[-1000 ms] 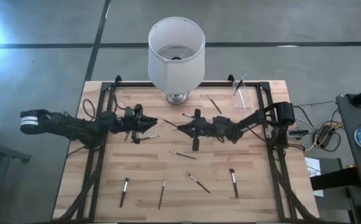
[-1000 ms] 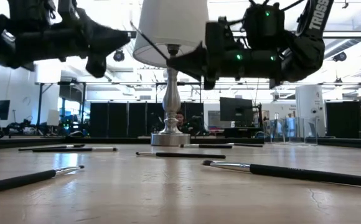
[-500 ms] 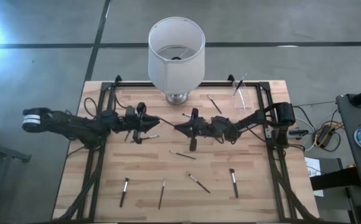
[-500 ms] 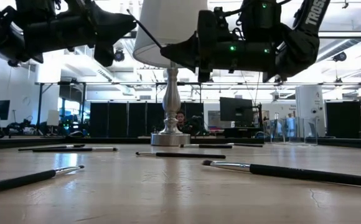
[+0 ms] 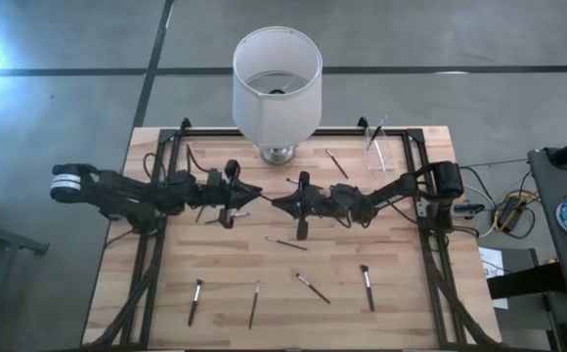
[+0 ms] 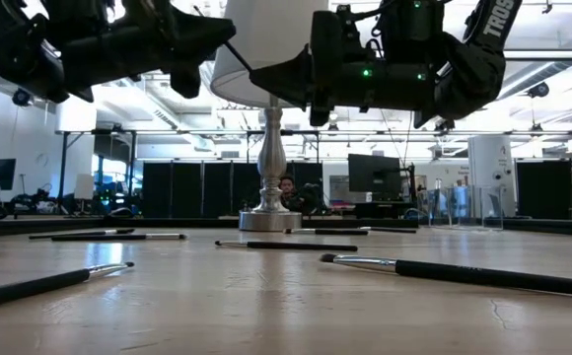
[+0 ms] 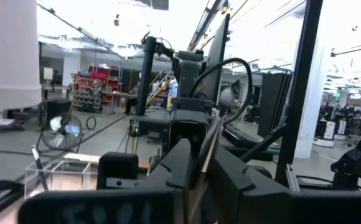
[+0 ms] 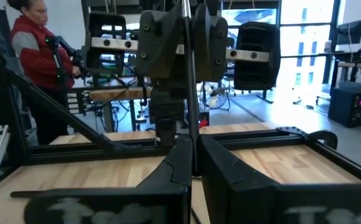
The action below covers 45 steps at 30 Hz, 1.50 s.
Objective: Put items in baskets/containers
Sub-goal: Put the eyeshadow brush into the transparent organizer
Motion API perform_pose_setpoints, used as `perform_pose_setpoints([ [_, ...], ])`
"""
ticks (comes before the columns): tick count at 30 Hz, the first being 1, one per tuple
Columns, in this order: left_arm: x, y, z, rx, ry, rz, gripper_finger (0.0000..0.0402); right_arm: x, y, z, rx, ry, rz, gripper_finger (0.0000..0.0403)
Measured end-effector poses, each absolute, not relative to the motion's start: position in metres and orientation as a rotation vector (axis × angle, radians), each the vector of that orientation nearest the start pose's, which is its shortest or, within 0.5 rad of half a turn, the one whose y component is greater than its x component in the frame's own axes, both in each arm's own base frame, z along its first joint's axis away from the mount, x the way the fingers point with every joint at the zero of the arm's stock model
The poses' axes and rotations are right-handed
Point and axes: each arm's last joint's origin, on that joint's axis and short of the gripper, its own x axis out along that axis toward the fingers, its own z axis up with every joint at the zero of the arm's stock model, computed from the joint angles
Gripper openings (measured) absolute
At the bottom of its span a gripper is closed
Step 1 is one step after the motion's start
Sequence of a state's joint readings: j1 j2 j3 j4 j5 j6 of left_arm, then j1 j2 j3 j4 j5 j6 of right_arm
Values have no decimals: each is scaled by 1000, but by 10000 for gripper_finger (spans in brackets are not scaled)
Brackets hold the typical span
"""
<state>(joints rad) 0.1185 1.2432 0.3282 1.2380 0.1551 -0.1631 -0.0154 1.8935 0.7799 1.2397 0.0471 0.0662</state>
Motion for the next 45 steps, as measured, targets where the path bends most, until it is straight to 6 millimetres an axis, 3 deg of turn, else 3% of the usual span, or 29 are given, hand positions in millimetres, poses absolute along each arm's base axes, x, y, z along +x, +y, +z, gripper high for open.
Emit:
perform_pose_setpoints([
  [5,226,20,224,-97,-352,-68,13,361,-6,175,71,-153,-58,11],
  [13,230,19,220,-119,-367,-89,63,360,-4,181,56,-226,-77,11],
  [21,233,19,225,-111,-395,-92,69,360,-4,183,57,-244,-79,11],
  [36,236,19,233,-78,-431,-93,41,360,-3,181,48,-230,-76,11],
  [40,236,19,232,-63,-426,-82,16,361,-3,181,50,-222,-76,12],
  [45,239,20,226,-68,-360,-50,13,361,-3,176,55,-154,-85,37],
])
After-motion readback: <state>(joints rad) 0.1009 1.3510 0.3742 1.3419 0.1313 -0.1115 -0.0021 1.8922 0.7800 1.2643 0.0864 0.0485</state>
